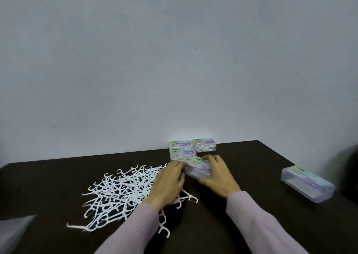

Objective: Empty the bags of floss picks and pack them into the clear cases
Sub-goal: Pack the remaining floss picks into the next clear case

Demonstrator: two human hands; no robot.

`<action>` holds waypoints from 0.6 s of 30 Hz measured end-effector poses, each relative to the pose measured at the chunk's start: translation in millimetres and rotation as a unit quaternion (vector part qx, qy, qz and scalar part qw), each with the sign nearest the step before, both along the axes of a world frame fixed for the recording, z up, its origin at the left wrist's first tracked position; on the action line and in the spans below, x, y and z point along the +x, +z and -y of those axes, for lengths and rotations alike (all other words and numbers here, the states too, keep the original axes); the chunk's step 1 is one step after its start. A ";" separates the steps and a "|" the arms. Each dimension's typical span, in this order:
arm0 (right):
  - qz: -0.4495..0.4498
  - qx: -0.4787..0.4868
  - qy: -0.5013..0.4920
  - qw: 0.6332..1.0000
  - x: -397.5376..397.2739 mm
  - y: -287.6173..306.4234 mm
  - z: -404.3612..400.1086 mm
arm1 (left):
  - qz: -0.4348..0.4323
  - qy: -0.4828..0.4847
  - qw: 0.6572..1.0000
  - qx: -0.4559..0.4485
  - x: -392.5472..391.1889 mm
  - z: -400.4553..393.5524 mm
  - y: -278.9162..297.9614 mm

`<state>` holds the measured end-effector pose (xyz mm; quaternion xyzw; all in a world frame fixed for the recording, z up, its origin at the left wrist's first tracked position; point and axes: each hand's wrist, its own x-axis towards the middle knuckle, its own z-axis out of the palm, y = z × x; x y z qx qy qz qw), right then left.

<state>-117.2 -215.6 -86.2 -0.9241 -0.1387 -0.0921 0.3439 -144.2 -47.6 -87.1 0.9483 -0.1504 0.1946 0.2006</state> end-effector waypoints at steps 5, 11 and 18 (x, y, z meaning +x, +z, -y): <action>0.026 0.033 -0.041 0.998 1.0 -4.9 -7.2 | -0.158 0.113 0.975 0.105 15.9 -44.7 -5.1; 0.009 0.016 -0.010 1.000 0.6 -6.3 -7.2 | -0.213 0.073 0.967 0.117 20.6 -54.1 -10.2; 0.026 0.046 0.024 0.998 -6.9 -3.5 -11.7 | -0.133 0.044 0.986 0.090 3.7 -57.8 -8.6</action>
